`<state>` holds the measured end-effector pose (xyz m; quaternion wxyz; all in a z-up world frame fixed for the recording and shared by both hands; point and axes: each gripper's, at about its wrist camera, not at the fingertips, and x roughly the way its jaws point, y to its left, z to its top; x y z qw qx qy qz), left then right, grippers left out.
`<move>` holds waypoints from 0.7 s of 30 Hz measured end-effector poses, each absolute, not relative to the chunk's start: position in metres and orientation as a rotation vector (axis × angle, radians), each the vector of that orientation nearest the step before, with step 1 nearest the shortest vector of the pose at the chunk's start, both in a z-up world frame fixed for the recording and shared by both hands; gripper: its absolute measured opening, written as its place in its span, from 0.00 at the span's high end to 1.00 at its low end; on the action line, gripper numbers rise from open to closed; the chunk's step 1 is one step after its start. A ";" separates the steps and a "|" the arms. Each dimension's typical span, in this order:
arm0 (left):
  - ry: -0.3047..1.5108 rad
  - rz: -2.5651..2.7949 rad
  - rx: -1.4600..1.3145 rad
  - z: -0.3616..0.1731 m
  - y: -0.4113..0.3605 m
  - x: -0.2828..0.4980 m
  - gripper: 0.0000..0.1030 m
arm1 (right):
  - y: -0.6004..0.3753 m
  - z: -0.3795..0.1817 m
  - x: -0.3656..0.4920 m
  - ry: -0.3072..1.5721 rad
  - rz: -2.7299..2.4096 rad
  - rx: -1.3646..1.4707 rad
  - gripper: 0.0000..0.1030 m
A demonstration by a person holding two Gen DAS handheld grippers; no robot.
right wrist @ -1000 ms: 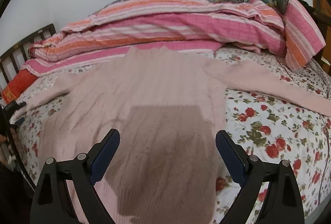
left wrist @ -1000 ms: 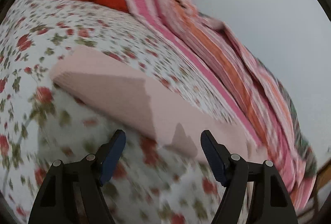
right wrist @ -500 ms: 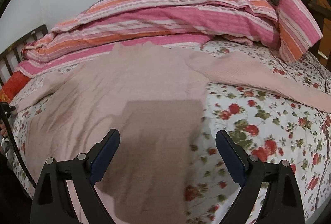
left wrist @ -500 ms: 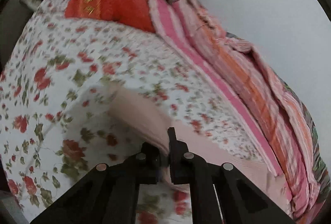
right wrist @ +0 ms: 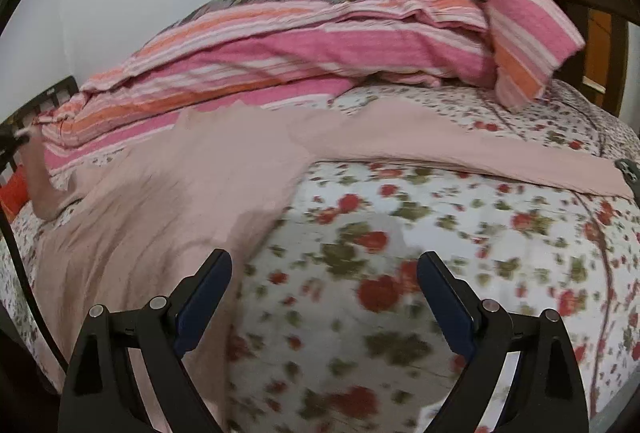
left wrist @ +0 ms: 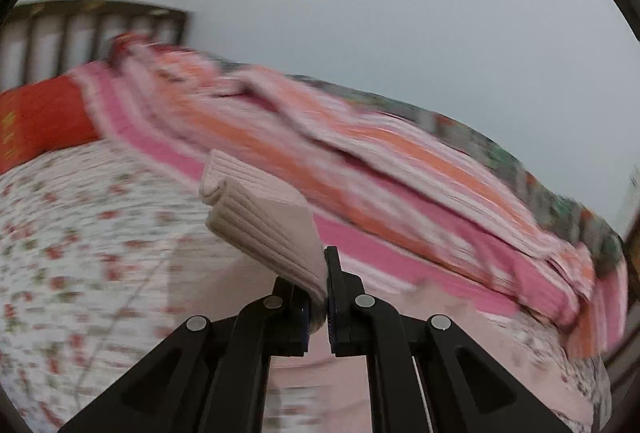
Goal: Fold small clothes
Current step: 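Grasp the sweater sleeve cuff with the left gripper and lift it, then fold the held sleeve across the sweater body and release with the left gripper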
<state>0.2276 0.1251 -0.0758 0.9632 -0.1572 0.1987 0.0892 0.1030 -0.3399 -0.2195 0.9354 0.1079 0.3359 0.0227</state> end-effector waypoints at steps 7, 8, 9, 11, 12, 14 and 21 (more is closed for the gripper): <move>0.511 -0.140 -0.230 -0.093 -0.045 0.282 0.94 | -0.376 -0.217 0.077 0.664 0.001 0.302 0.10; 0.527 -0.167 -0.211 -0.102 -0.066 0.284 0.94 | -0.380 -0.217 0.075 0.670 0.001 0.311 0.10; 0.552 -0.194 -0.192 -0.114 -0.088 0.289 0.94 | -0.382 -0.218 0.072 0.674 0.000 0.317 0.10; 0.623 -0.249 -0.182 -0.142 -0.127 0.295 0.94 | -0.386 -0.218 0.063 0.676 -0.013 0.320 0.10; 0.654 -0.272 -0.185 -0.155 -0.142 0.298 0.94 | -0.387 -0.218 0.060 0.677 -0.015 0.316 0.10; 0.718 -0.304 -0.185 -0.181 -0.164 0.299 0.93 | -0.388 -0.218 0.053 0.680 -0.026 0.297 0.10; 0.836 -0.299 -0.168 -0.203 -0.165 0.293 0.42 | -0.385 -0.222 0.052 0.699 -0.027 0.281 0.10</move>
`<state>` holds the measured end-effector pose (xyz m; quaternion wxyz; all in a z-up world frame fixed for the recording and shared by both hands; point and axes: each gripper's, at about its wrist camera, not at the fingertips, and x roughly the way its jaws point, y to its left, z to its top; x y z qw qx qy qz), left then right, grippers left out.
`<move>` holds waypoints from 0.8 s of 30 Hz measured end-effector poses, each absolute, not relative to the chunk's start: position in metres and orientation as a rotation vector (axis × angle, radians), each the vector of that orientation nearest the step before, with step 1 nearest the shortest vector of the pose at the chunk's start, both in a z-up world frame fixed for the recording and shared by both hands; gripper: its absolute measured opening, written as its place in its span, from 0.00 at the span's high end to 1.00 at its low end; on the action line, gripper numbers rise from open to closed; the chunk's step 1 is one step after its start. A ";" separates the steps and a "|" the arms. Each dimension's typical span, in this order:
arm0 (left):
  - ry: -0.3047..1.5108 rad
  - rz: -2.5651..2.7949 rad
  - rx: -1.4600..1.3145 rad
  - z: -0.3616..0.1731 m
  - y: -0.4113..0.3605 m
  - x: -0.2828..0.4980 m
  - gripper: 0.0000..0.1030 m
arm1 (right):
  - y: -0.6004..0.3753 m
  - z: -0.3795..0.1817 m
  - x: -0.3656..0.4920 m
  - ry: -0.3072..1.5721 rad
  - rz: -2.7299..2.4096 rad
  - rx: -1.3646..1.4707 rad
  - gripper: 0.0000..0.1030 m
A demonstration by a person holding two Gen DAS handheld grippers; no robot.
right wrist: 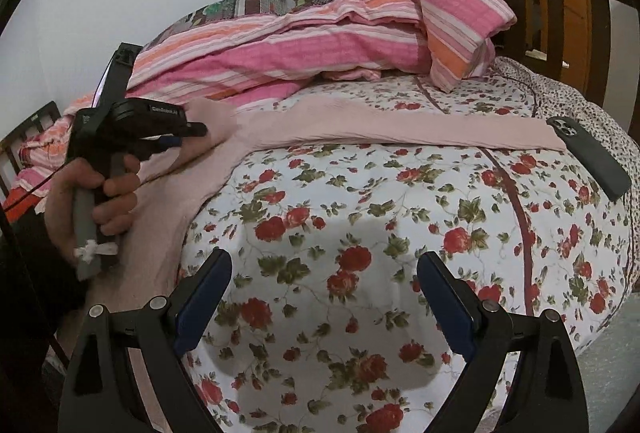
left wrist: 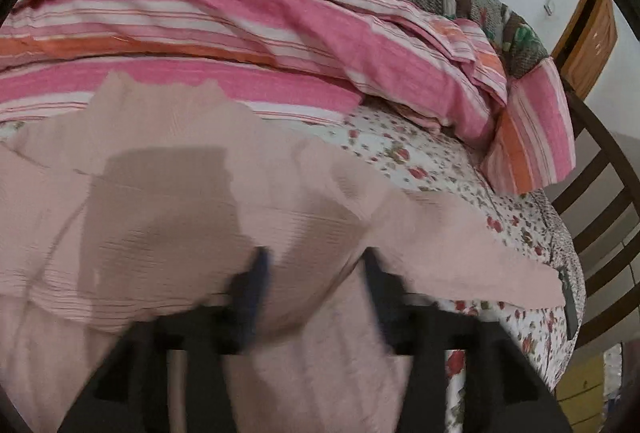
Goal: Fold small clothes
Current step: 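Fold the held sleeve across the sweater body and release with the left gripper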
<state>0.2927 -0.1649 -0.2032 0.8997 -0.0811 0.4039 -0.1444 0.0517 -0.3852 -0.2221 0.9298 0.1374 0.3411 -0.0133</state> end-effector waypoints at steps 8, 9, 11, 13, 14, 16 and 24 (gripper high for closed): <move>0.670 -0.144 -0.195 -0.165 -0.040 0.263 0.24 | -0.362 -0.213 0.079 0.697 0.035 0.281 0.10; 0.665 -0.105 -0.199 -0.163 -0.018 0.261 0.24 | -0.358 -0.212 0.083 0.696 0.041 0.281 0.10; 0.668 -0.025 -0.193 -0.167 0.024 0.256 0.26 | -0.350 -0.211 0.091 0.696 0.055 0.277 0.10; 0.696 0.004 -0.190 -0.174 0.059 0.255 0.26 | -0.340 -0.211 0.100 0.699 0.071 0.275 0.10; 0.714 0.009 -0.198 -0.179 0.076 0.255 0.28 | -0.334 -0.211 0.104 0.699 0.081 0.274 0.11; 0.750 0.027 -0.230 -0.189 0.100 0.257 0.34 | -0.324 -0.213 0.109 0.704 0.099 0.272 0.14; 0.821 -0.094 -0.343 -0.209 0.114 0.310 0.43 | -0.278 -0.220 0.123 0.766 0.130 0.179 0.19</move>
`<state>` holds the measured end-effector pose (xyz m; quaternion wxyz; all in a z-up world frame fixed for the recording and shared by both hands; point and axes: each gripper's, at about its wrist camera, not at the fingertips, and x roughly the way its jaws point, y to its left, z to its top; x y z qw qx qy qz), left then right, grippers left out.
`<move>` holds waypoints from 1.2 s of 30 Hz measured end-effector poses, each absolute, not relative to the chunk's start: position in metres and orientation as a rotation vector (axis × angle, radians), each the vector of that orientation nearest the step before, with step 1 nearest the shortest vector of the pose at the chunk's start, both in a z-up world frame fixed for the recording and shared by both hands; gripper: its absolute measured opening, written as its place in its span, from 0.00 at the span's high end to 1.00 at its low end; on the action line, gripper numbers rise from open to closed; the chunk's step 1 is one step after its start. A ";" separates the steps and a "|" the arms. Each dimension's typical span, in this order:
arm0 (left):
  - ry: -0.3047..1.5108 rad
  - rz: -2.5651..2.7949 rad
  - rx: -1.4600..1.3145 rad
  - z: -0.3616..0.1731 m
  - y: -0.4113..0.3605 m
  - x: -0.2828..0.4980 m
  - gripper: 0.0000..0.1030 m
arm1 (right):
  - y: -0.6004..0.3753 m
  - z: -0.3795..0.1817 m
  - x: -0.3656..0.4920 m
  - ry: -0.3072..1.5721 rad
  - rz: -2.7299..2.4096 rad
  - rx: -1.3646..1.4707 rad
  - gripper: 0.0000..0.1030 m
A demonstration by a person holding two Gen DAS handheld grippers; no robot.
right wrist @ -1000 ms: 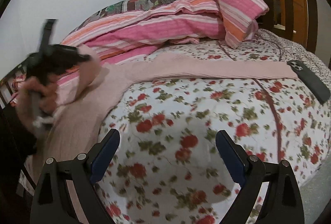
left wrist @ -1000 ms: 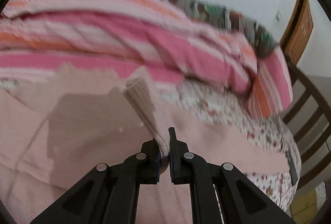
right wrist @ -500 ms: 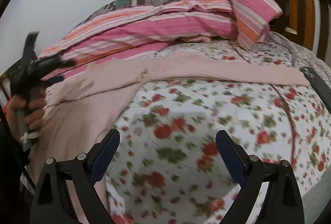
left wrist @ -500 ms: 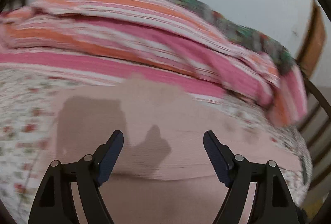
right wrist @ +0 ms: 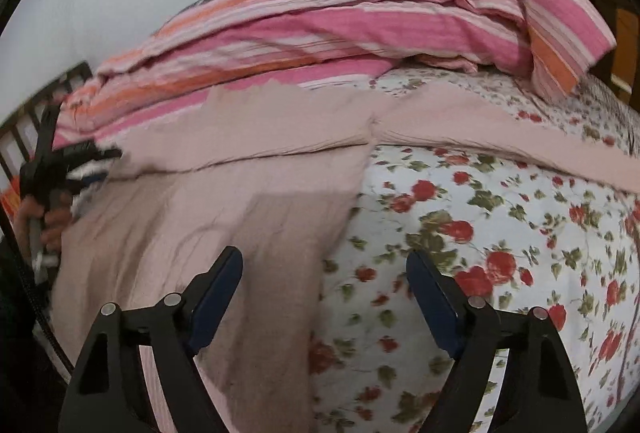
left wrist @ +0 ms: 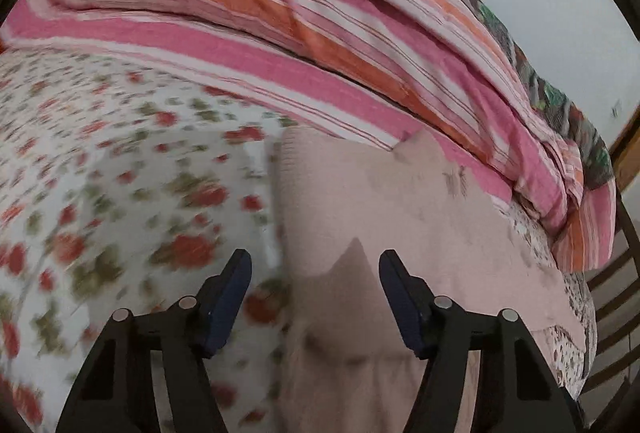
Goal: Fold small clothes
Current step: 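Fold the held sleeve across the sweater body and release with the left gripper, then grasp the other sleeve cuff with the right gripper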
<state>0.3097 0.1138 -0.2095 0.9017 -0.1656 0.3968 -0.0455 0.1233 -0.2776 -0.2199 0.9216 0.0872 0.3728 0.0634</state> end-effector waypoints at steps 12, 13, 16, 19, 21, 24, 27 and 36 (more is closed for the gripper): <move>0.823 -0.043 -0.204 -0.204 0.116 0.303 0.68 | -0.273 -0.231 0.129 0.801 0.090 0.140 0.19; 0.806 -0.057 -0.201 -0.200 0.115 0.295 0.69 | -0.271 -0.231 0.128 0.789 0.086 0.126 0.19; 0.771 -0.146 -0.184 -0.190 0.106 0.266 0.68 | -0.270 -0.230 0.126 0.780 0.090 0.121 0.19; 0.754 -0.175 -0.152 -0.193 0.090 0.243 0.64 | -0.273 -0.231 0.125 0.771 0.103 0.145 0.25; 0.768 -0.165 -0.121 -0.207 0.082 0.236 0.59 | -0.269 -0.231 0.121 0.767 0.141 0.129 0.42; 0.752 -0.143 -0.095 -0.226 0.080 0.230 0.60 | -0.261 -0.227 0.115 0.755 0.201 0.089 0.68; 0.739 -0.126 -0.076 -0.224 0.079 0.224 0.56 | -0.258 -0.226 0.112 0.749 0.206 0.067 0.72; 0.709 -0.061 0.037 -0.223 0.064 0.214 0.49 | -0.296 -0.213 0.094 0.685 0.131 0.072 0.54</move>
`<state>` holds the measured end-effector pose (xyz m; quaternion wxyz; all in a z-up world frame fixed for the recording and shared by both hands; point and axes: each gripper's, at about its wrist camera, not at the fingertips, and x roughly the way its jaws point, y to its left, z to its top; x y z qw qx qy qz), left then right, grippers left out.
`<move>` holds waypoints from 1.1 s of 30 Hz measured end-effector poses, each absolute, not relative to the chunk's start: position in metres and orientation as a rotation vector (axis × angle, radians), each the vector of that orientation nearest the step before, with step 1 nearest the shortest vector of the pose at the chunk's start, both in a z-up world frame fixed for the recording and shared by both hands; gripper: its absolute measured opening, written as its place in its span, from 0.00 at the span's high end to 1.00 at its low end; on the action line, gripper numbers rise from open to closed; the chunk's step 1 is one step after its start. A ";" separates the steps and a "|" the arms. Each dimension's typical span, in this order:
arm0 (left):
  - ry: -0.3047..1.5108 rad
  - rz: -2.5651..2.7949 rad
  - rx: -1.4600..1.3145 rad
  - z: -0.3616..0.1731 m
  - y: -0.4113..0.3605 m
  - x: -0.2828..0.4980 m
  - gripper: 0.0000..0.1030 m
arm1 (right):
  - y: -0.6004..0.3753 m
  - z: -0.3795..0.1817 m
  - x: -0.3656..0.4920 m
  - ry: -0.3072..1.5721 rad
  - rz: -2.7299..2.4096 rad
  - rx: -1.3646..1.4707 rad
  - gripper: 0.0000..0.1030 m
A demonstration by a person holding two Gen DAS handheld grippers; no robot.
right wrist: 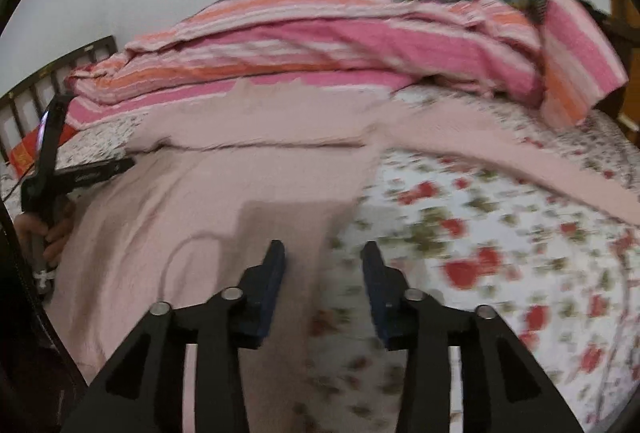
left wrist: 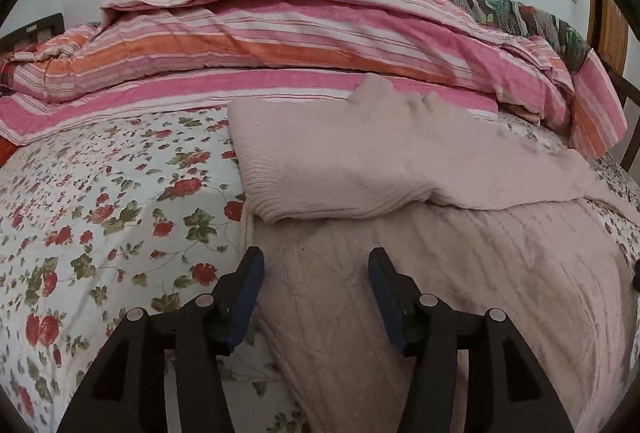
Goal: Fold small clothes
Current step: 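Grasp the other sleeve cuff with the right gripper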
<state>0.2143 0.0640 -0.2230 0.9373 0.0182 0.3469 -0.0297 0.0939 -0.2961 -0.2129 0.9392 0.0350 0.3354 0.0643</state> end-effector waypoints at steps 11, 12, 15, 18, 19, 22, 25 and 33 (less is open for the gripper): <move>0.686 -0.033 0.004 -0.221 0.072 0.209 0.25 | -0.429 -0.213 0.104 0.686 -0.125 0.238 0.34; 0.689 -0.031 -0.012 -0.221 0.075 0.210 0.25 | -0.440 -0.215 0.103 0.682 -0.149 0.249 0.34; 0.687 -0.035 -0.035 -0.221 0.079 0.210 0.25 | -0.473 -0.219 0.104 0.674 -0.218 0.258 0.34; 0.684 -0.031 -0.034 -0.221 0.078 0.210 0.25 | -0.506 -0.228 0.108 0.688 -0.271 0.293 0.34; 0.684 -0.031 -0.035 -0.221 0.078 0.211 0.25 | -0.514 -0.230 0.109 0.691 -0.280 0.312 0.34; 0.690 -0.030 -0.033 -0.222 0.077 0.211 0.25 | -0.540 -0.241 0.115 0.709 -0.281 0.401 0.34; 0.698 -0.030 -0.032 -0.223 0.077 0.213 0.25 | -0.557 -0.254 0.125 0.733 -0.265 0.494 0.34; 0.705 -0.044 -0.059 -0.224 0.081 0.217 0.25 | -0.577 -0.261 0.146 0.699 -0.288 0.565 0.33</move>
